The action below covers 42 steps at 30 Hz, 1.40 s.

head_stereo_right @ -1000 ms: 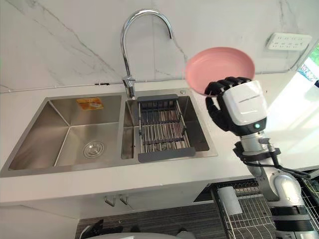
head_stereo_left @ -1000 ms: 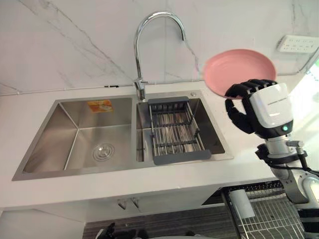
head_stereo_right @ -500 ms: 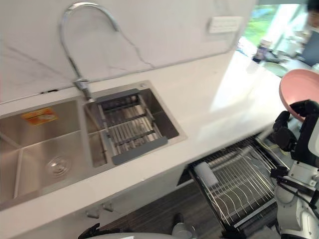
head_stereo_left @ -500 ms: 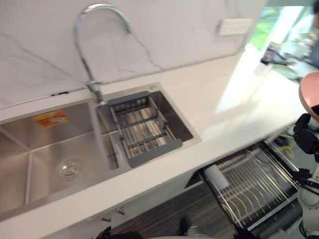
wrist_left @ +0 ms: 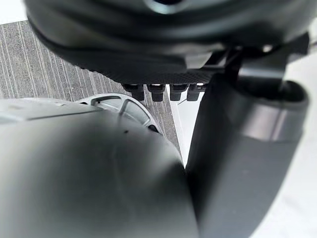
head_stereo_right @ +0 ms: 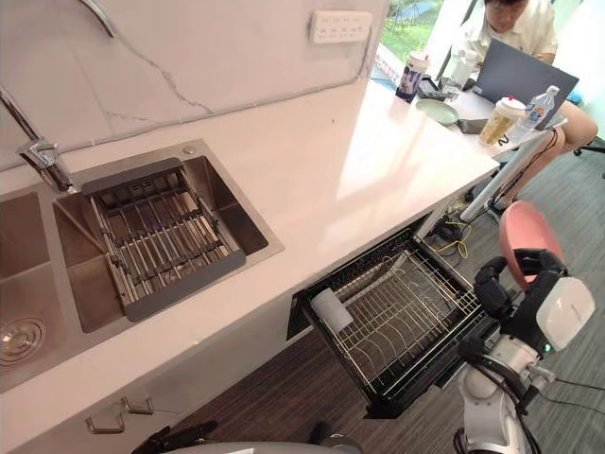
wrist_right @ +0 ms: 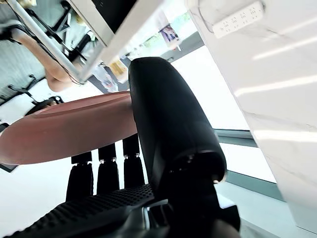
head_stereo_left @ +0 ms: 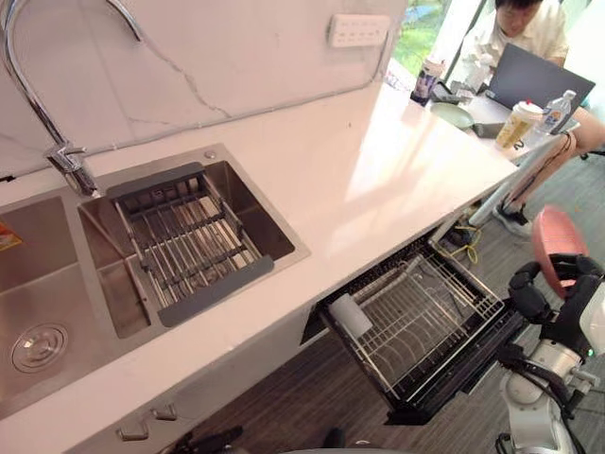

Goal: Walk over to the sink, pick up the cup, carry it to the dishwasher, place the cup inside the dishwasher, then close the dishwasher door

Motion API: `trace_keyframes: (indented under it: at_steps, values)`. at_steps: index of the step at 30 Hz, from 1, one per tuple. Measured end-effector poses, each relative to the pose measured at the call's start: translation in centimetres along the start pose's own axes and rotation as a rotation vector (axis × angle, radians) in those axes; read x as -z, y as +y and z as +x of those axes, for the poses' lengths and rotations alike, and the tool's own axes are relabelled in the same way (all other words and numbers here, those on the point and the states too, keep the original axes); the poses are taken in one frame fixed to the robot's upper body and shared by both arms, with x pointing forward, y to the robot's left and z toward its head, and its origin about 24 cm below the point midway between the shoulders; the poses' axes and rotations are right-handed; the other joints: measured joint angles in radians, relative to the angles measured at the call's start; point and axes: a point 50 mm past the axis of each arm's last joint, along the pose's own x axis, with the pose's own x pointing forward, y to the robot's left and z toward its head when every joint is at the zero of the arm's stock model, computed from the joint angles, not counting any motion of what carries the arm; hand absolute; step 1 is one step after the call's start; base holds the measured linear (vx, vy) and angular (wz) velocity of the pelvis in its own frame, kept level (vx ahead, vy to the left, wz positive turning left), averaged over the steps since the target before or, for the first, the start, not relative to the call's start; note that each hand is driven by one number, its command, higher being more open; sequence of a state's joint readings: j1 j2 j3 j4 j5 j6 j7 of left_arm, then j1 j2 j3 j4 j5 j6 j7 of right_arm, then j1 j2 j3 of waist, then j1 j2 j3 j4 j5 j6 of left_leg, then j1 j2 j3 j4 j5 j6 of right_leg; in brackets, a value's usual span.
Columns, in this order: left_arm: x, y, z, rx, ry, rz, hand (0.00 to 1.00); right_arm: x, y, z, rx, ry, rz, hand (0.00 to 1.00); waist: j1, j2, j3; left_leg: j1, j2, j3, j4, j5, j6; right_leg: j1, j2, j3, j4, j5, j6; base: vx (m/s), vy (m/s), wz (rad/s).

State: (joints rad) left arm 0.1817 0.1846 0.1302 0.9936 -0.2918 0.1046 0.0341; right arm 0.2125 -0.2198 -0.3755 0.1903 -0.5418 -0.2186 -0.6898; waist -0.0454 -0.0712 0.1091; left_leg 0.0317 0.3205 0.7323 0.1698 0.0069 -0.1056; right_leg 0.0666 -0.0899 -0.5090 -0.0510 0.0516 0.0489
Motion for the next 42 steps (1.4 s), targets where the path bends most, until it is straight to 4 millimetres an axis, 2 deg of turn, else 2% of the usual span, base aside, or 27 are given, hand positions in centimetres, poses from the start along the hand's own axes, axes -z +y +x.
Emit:
trace_keyframes:
  at_steps: [4, 9, 17, 21, 22, 26, 28, 29, 31, 33, 34, 36, 38, 42]
  values:
    - [0.2, -0.3, 0.0, -0.005, -0.006, 0.003, 1.00, 0.7, 1.7, -1.8, -0.094, 0.033, -0.001, 0.00, -0.007, 0.015, 0.013, 0.032, -0.030, 0.001, -0.050, 0.025, 0.001, 0.017, -0.015, -0.006, 0.000, 0.002, 0.002, -0.05, 0.043, 0.05]
    - [0.5, -1.3, -0.1, 0.013, 0.003, 0.003, 1.00, 0.4, 4.2, -4.3, -0.214, 0.049, 0.038, 0.00, 0.005, 0.050, 0.033, 0.036, -0.080, -0.035, -0.104, 0.046, 0.017, 0.029, -0.047, -0.046, -0.004, 0.009, 0.019, -0.01, 0.080, 0.23]
    - [0.6, -1.7, -0.1, 0.034, 0.002, 0.000, 1.00, 0.1, 5.4, -4.3, -0.281, 0.044, 0.042, 0.00, 0.029, 0.064, 0.040, 0.025, -0.118, -0.077, -0.128, 0.052, 0.024, 0.042, -0.067, -0.085, -0.004, 0.008, 0.036, 0.04, 0.067, 0.18]
    - [0.4, -1.8, -0.1, 0.044, -0.007, -0.003, 1.00, 1.6, 6.6, -4.3, -0.348, 0.211, 0.122, 0.00, 0.034, 0.074, 0.049, 0.011, -0.124, -0.105, -0.127, 0.053, 0.027, 0.047, -0.071, -0.111, -0.002, 0.005, 0.040, 0.00, 0.033, 0.23]
    - [0.1, -2.1, -0.1, 0.050, -0.012, -0.005, 1.00, 2.2, 7.1, -4.3, -0.361, 0.271, 0.132, 0.00, 0.036, 0.084, 0.063, 0.006, -0.127, -0.116, -0.124, 0.053, 0.030, 0.052, -0.074, -0.122, 0.000, 0.003, 0.041, -0.01, 0.053, 0.25]
    - [-1.3, -3.4, 0.1, 0.100, -0.054, -0.013, 1.00, 3.2, 7.8, -3.2, -0.397, 0.313, 0.072, 0.00, 0.040, 0.127, 0.130, -0.056, -0.125, -0.160, -0.092, 0.053, 0.046, 0.026, -0.082, -0.158, 0.019, 0.002, 0.042, -0.05, 0.057, 0.29]
    - [-2.5, -4.0, 0.1, 0.128, -0.094, -0.016, 1.00, 2.7, 8.1, -1.7, -0.384, 0.309, 0.074, 0.00, 0.046, 0.145, 0.170, -0.096, -0.121, -0.176, -0.076, 0.056, 0.053, -0.007, -0.086, -0.169, 0.040, 0.001, 0.037, -0.08, 0.068, 0.23]
    - [-3.4, -4.5, 0.1, 0.154, -0.122, -0.020, 1.00, 1.9, 8.3, 0.2, -0.360, 0.281, 0.070, 0.00, 0.049, 0.157, 0.202, -0.137, -0.121, -0.192, -0.070, 0.065, 0.066, -0.039, -0.090, -0.181, 0.056, 0.001, 0.032, -0.06, 0.057, 0.25]
    - [-4.3, -5.0, 0.1, 0.179, -0.137, -0.064, 1.00, 1.0, 8.2, 2.1, -0.331, 0.250, 0.058, 0.00, 0.052, 0.160, 0.236, -0.168, -0.123, -0.208, -0.067, 0.074, 0.075, -0.063, -0.094, -0.195, 0.069, 0.000, 0.028, -0.07, 0.071, 0.29]
    - [-4.8, -5.5, 0.1, 0.230, -0.117, -0.198, 1.00, 0.6, 7.6, 4.1, -0.285, 0.224, 0.017, 0.00, 0.062, 0.160, 0.281, -0.195, -0.130, -0.238, -0.067, 0.085, 0.085, -0.072, -0.100, -0.222, 0.079, 0.000, 0.026, -0.04, 0.077, 0.35]
    - [-4.9, -5.6, 0.1, 0.239, -0.114, -0.219, 1.00, 0.6, 7.5, 4.3, -0.278, 0.224, 0.006, 1.00, 0.065, 0.159, 0.288, -0.202, -0.131, -0.244, -0.067, 0.087, 0.085, -0.074, -0.101, -0.229, 0.081, -0.001, 0.026, -0.01, 0.065, 0.39]
    - [-5.5, -5.8, 0.1, 0.260, -0.123, -0.245, 1.00, 1.3, 7.3, 4.4, -0.273, 0.252, -0.035, 1.00, 0.096, 0.158, 0.302, -0.219, -0.134, -0.263, -0.072, 0.098, 0.087, -0.084, -0.104, -0.246, 0.095, -0.009, 0.023, 0.00, 0.059, 0.24]
    - [-5.7, -6.0, 0.1, 0.271, -0.128, -0.245, 1.00, 1.8, 7.4, 3.9, -0.290, 0.284, -0.043, 1.00, 0.109, 0.158, 0.304, -0.222, -0.136, -0.271, -0.080, 0.104, 0.087, -0.090, -0.110, -0.252, 0.112, -0.020, 0.023, 0.01, 0.053, 0.13]
    - [-5.7, -6.0, 0.1, 0.277, -0.126, -0.253, 1.00, 2.7, 7.7, 2.6, -0.301, 0.359, -0.019, 1.00, 0.111, 0.155, 0.306, -0.219, -0.136, -0.278, -0.085, 0.110, 0.086, -0.096, -0.122, -0.257, 0.157, -0.045, 0.021, 0.01, 0.042, 0.06]
